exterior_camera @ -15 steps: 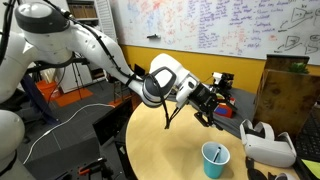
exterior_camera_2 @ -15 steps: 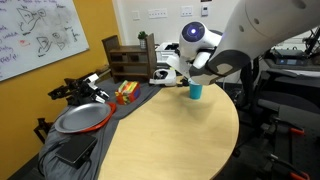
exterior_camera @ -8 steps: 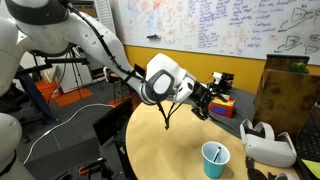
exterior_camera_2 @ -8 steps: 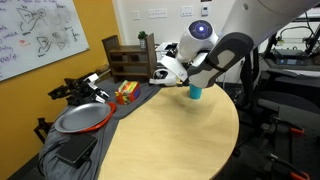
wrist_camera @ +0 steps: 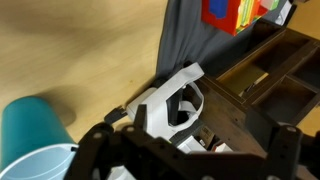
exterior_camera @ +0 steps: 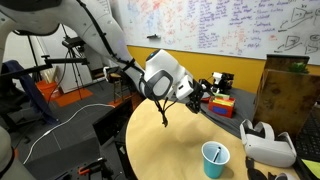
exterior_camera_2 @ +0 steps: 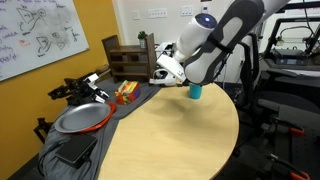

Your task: Take the marker from the table and place it in the blue cup

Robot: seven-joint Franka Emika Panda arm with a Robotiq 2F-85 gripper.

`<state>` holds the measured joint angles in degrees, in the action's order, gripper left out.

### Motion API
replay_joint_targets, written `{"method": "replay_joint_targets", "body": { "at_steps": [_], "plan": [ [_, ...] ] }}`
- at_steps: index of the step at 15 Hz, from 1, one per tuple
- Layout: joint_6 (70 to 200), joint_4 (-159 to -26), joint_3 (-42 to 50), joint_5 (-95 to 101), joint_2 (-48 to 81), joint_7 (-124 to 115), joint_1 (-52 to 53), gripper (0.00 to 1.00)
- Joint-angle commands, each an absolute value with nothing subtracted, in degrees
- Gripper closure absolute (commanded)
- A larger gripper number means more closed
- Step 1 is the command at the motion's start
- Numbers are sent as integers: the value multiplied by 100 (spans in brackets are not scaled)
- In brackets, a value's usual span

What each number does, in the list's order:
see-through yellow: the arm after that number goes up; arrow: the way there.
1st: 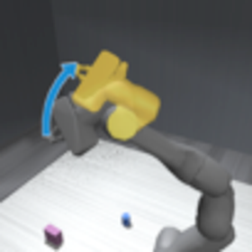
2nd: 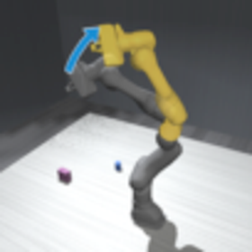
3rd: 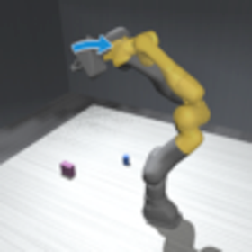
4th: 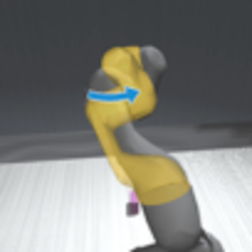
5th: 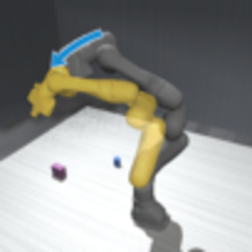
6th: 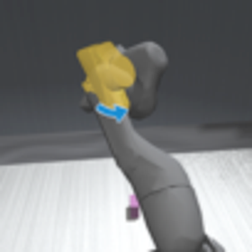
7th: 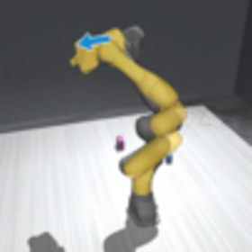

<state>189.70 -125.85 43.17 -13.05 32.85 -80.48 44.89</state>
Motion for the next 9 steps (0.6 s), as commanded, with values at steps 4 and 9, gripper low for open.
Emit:
{"method": "replay_joint_targets", "body": {
  "at_steps": [4,9],
  "plan": [
    [18771,-12629,2904,-804,2488,-7652,3129,0],
    [18723,-12572,2204,-490,2448,-7678,2416,0]
  ]
}}
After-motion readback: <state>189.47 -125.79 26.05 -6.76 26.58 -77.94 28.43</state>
